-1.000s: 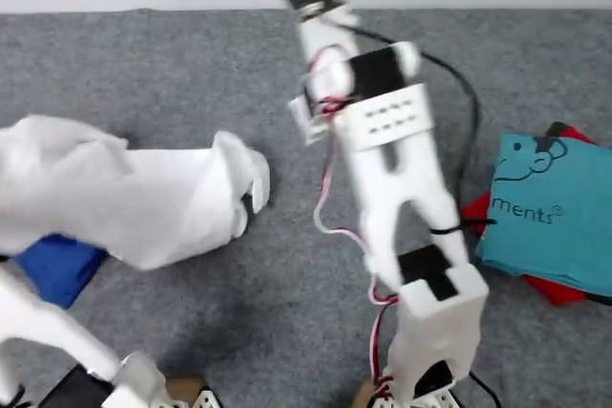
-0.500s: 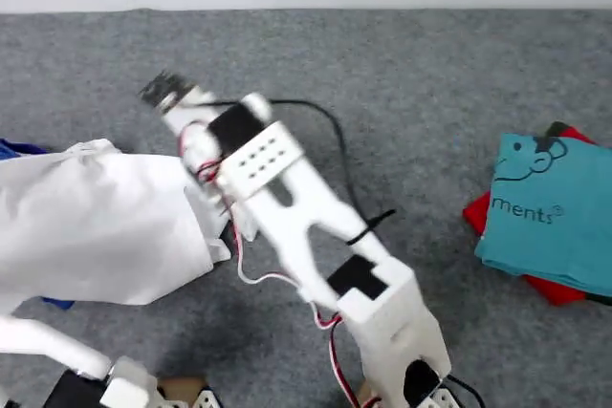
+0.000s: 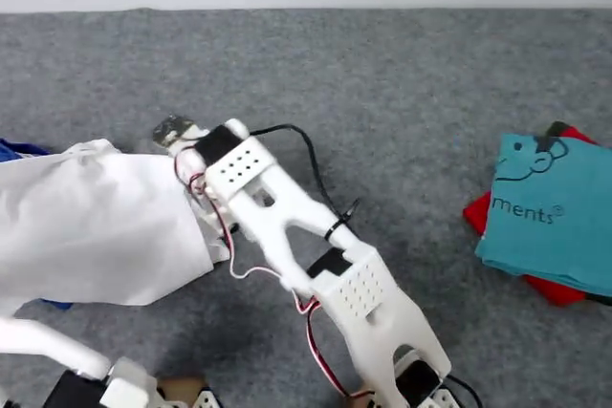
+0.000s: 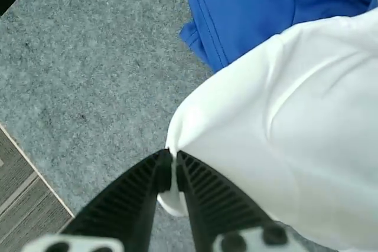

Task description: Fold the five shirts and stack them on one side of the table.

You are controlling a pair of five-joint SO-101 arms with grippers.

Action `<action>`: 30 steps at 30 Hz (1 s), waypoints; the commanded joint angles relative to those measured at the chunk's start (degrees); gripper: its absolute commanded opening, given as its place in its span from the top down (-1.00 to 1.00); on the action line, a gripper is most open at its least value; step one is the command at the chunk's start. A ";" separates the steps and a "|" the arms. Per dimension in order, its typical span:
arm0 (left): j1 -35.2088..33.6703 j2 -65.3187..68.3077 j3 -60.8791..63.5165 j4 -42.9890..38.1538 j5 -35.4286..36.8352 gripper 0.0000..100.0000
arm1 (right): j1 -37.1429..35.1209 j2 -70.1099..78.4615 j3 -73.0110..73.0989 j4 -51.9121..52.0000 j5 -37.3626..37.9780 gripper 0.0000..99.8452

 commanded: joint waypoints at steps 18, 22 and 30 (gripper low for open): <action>4.22 -2.11 -0.75 -0.62 0.18 0.99 | 24.92 1.45 -33.67 0.48 20.66 0.98; 9.05 -2.11 -0.75 0.26 0.18 0.99 | 30.37 1.36 -35.87 -7.08 24.53 0.98; 18.99 -2.11 -0.66 1.76 0.35 0.99 | 35.56 2.51 -34.20 -20.79 25.23 0.73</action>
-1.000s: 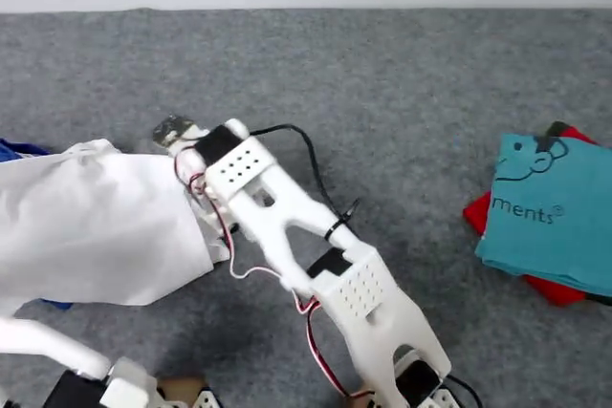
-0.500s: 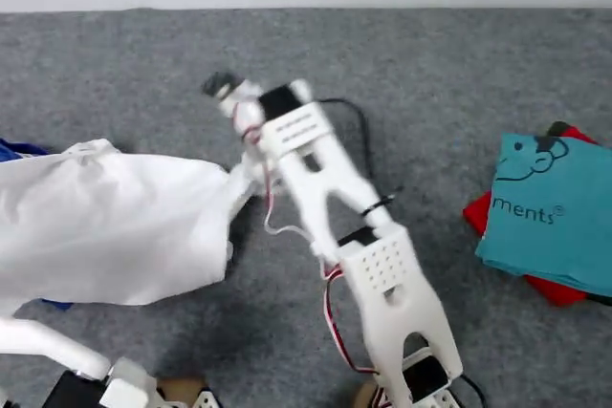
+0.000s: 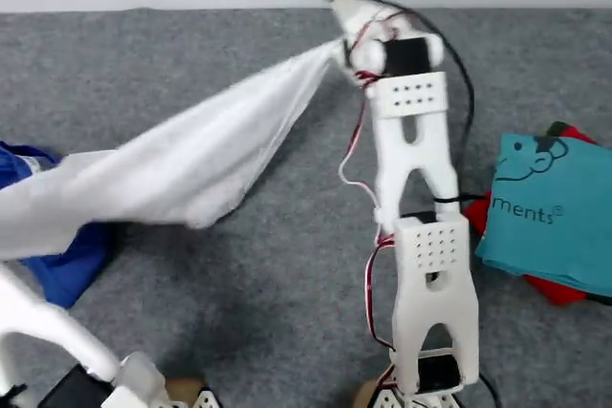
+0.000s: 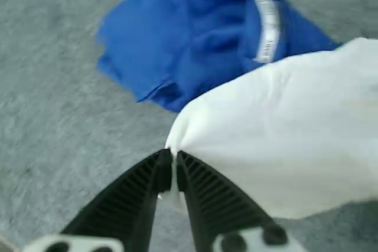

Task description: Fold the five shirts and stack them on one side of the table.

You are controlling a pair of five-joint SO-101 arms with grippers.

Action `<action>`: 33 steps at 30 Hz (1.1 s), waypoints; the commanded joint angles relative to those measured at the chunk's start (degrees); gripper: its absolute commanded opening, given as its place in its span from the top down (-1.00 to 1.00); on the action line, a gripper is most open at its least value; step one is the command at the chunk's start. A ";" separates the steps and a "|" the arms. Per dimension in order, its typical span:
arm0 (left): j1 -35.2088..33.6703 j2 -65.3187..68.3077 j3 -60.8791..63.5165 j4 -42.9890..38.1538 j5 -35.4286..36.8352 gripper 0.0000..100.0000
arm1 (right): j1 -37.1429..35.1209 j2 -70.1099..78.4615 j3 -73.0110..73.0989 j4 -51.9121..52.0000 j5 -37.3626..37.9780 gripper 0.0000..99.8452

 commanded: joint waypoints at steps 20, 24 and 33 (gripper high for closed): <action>6.07 -1.58 3.38 -5.19 2.37 0.99 | -11.56 -12.70 6.77 28.18 -5.89 0.50; 6.07 -1.58 3.38 -5.27 2.64 0.99 | -17.45 -21.32 23.30 28.09 -5.98 0.50; 6.07 -1.58 3.38 -5.27 2.64 0.99 | -30.46 -26.24 46.95 25.19 -5.89 0.50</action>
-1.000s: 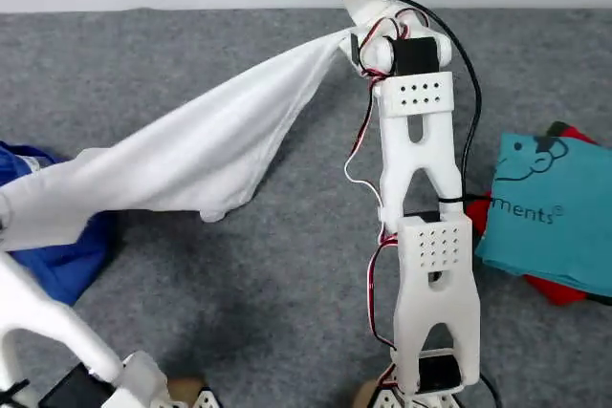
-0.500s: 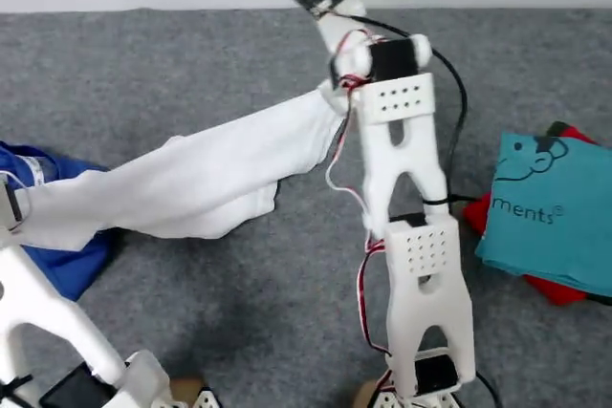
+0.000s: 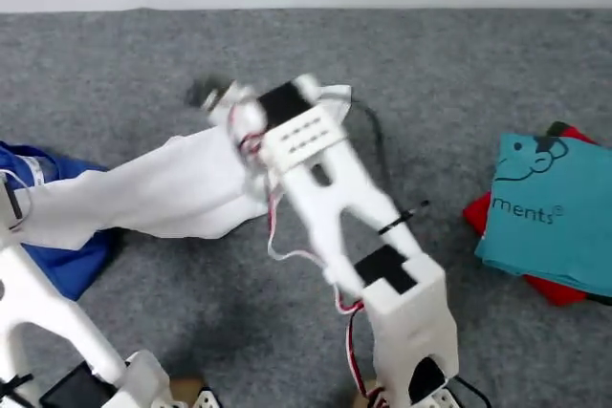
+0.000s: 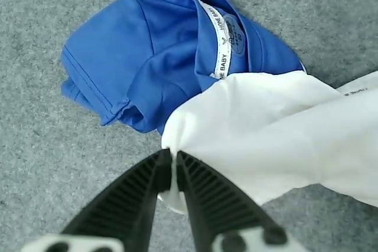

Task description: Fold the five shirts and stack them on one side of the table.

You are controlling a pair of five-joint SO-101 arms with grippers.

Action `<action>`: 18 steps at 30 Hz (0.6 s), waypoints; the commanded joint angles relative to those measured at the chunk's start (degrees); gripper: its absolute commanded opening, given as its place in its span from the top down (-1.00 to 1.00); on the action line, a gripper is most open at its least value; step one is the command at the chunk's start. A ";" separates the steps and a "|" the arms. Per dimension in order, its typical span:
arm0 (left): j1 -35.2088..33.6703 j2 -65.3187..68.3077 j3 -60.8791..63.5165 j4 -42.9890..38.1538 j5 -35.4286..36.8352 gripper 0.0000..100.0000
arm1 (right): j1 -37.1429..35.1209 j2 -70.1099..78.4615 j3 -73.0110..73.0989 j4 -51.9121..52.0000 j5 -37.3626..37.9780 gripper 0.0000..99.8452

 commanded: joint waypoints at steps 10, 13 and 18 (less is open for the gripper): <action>0.00 -1.58 -0.31 -0.79 0.62 0.99 | -9.10 10.24 3.08 -15.16 -0.44 0.50; 0.00 -1.58 -0.31 -0.70 0.62 0.99 | -8.04 12.79 3.08 -19.30 -0.35 0.50; 0.00 -1.58 -0.31 -0.70 0.62 0.99 | -5.41 16.57 2.99 -22.02 -0.35 0.51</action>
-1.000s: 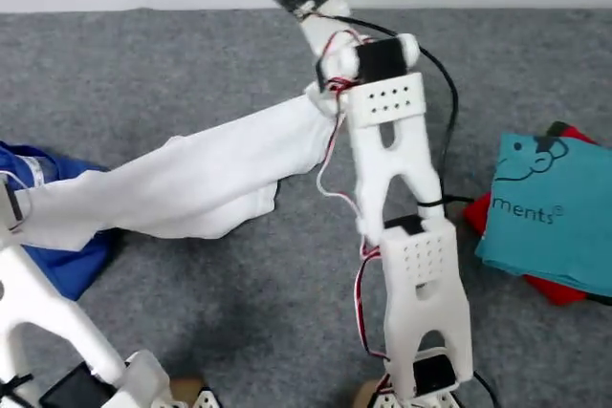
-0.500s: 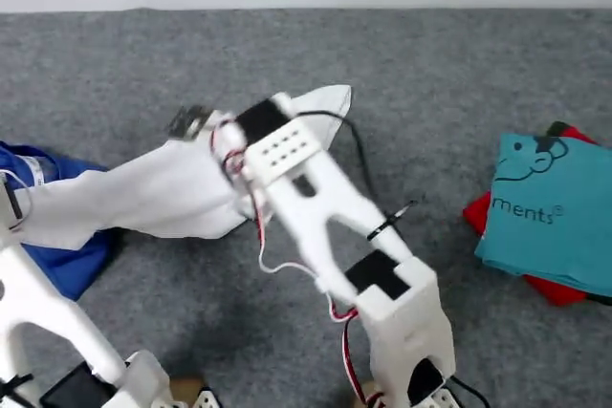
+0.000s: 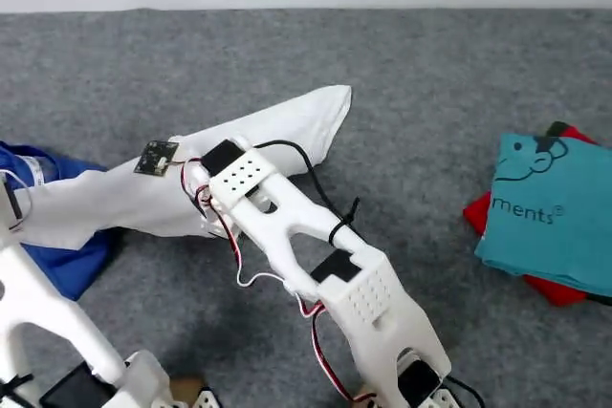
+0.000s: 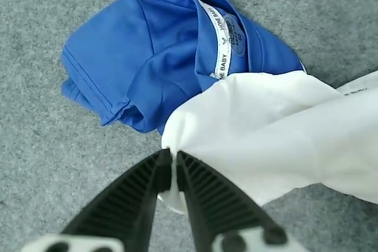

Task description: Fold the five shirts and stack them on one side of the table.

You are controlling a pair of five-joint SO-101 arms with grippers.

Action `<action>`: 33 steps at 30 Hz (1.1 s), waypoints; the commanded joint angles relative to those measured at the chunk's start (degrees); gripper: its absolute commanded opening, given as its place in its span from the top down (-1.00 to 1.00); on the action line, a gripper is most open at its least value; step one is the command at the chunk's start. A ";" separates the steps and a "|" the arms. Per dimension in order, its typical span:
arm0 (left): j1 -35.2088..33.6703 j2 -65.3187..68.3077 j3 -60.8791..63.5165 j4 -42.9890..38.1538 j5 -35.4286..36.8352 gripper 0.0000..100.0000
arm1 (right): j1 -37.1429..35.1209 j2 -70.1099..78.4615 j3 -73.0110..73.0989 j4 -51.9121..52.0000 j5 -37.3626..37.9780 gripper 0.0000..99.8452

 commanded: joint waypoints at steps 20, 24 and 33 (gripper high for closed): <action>2.11 -2.11 -0.75 -0.70 0.62 0.99 | 11.03 1.80 -39.21 23.34 2.46 0.98; 2.11 -2.11 -0.75 -0.70 0.62 0.99 | 9.89 2.24 -34.37 23.08 2.73 0.98; 2.11 -2.02 -0.40 -0.70 0.62 0.99 | 6.29 3.38 -17.67 23.08 1.58 0.65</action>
